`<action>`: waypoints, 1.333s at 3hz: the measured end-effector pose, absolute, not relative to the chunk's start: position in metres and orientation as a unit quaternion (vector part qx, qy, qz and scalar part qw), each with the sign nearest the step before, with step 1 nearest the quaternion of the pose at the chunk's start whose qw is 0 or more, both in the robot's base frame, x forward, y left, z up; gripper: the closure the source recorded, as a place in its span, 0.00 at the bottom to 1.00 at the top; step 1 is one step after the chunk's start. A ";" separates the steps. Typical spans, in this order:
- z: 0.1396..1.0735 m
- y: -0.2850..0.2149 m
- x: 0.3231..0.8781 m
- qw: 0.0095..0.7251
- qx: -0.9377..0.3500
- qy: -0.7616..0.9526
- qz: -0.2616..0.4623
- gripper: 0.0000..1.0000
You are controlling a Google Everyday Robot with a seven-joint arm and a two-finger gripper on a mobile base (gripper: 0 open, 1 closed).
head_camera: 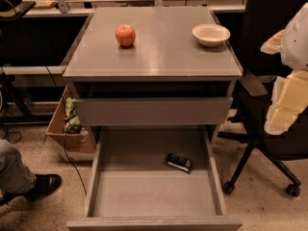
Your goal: Pick rxbar blueberry from middle drawer and place on counter
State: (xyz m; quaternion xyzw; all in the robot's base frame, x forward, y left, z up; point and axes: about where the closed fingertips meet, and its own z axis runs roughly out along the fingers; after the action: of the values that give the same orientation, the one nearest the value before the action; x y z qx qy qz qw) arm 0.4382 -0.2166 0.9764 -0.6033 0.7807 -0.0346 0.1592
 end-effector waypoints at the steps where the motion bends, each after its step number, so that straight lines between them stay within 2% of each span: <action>1: 0.976 -0.217 0.438 0.159 -0.603 0.781 -0.035 0.00; 3: 0.923 -0.175 0.456 0.170 -0.629 0.758 -0.028 0.00; 4: 0.863 -0.149 0.468 0.172 -0.649 0.741 -0.004 0.00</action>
Offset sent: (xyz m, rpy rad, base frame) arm 0.0216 0.0395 -0.0562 0.0157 0.0001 0.0587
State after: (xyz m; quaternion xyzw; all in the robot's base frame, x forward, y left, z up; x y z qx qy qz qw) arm 0.4680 -0.1488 0.8631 -0.6485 0.7414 -0.0035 0.1723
